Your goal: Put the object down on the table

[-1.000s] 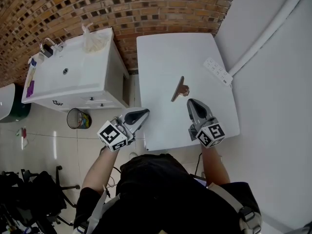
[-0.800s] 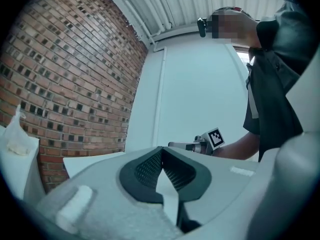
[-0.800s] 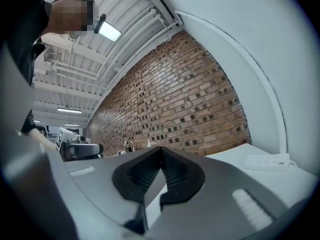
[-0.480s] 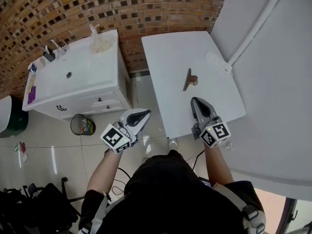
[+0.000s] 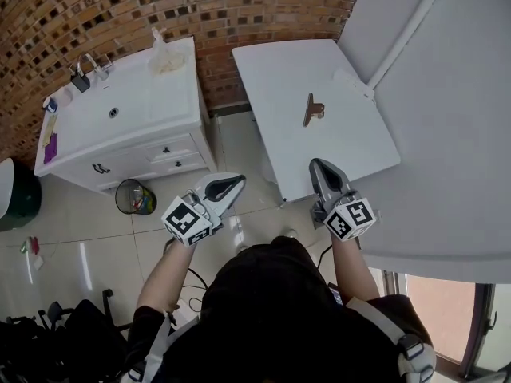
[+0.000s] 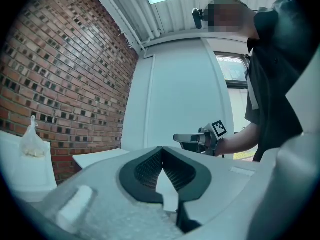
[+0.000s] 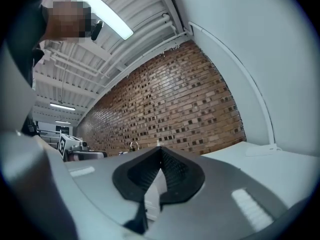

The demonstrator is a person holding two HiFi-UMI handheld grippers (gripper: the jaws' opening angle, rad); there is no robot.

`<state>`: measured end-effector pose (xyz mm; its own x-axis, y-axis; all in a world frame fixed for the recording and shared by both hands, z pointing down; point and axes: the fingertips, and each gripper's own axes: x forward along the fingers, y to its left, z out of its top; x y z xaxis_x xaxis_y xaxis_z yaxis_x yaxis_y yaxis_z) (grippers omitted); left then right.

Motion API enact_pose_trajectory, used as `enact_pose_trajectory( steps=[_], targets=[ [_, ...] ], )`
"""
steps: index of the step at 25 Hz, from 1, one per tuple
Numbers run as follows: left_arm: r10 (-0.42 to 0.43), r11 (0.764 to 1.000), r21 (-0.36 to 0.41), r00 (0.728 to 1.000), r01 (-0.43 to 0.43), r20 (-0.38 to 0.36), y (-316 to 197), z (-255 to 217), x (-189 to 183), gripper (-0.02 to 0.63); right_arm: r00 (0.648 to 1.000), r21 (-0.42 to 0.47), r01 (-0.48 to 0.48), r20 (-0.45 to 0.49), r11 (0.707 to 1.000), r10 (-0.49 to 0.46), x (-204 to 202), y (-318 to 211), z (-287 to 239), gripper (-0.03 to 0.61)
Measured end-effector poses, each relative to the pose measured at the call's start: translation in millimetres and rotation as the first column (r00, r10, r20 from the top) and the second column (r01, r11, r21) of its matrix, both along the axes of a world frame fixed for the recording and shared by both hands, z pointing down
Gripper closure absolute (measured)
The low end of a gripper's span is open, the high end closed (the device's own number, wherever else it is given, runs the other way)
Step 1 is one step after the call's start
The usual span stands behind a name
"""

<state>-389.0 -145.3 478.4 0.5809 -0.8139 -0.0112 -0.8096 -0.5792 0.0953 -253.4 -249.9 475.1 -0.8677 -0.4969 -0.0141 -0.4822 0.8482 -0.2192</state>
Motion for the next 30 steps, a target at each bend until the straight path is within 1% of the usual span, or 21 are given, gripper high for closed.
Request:
enact_pose_trajectory(
  steps=[2, 4, 8, 10, 13, 16, 21, 24, 30],
  targets=[
    [-0.009, 1.000, 0.014, 1.000, 0.009, 0.006, -0.3, -2.4, -3.2, 0.614, 1.000, 0.034, 0.009, 0.018, 0.999, -0.009, -0.5, -0.4, -14.8, 0.574],
    [-0.016, 1.000, 0.026, 1.000, 0.016, 0.003, -1.3, -3.4, 1.3, 0.614, 1.000, 0.053, 0.014, 0.024, 0.998, -0.015, 7.8, -2.2, -19.8, 0.574],
    [-0.030, 0.999, 0.021, 0.999, 0.030, -0.025, -11.2, -5.0, 15.9, 0.614, 1.000, 0.046, -0.002, 0.017, 0.999, 0.001, 33.3, -10.3, -17.4, 0.574],
    [-0.022, 0.999, 0.032, 0.999, 0.023, -0.033, -18.9, -13.5, 22.3, 0.614, 1.000, 0.049, -0.010, 0.013, 0.999, 0.010, 44.0, -14.9, -21.5, 0.574],
    [-0.024, 0.998, 0.059, 0.999, 0.025, -0.033, -32.9, -26.8, 31.0, 0.614, 1.000, 0.054, -0.023, 0.010, 0.998, 0.023, 57.9, -24.7, -24.9, 0.574],
    [-0.024, 0.998, 0.065, 0.999, 0.025, -0.022, -45.3, -24.3, 41.9, 0.614, 0.999, 0.055, -0.032, 0.012, 0.998, 0.031, 71.0, -33.4, -23.2, 0.574],
    [-0.021, 0.999, 0.024, 1.000, 0.021, -0.005, -50.1, -8.0, 55.8, 0.614, 1.000, 0.048, -0.021, 0.019, 0.999, 0.020, 80.1, -38.8, -15.4, 0.574],
    [-0.025, 0.999, 0.026, 1.000, 0.025, 0.006, -49.5, -2.8, 57.8, 0.614, 1.000, 0.045, -0.012, 0.006, 0.999, 0.011, 82.4, -38.3, -9.7, 0.574],
    [-0.061, 0.998, 0.006, 0.998, 0.061, -0.018, -41.4, 5.4, 57.9, 0.614, 0.999, 0.047, -0.003, -0.039, 0.999, 0.005, 88.5, -32.5, 0.8, 0.574]
  ],
)
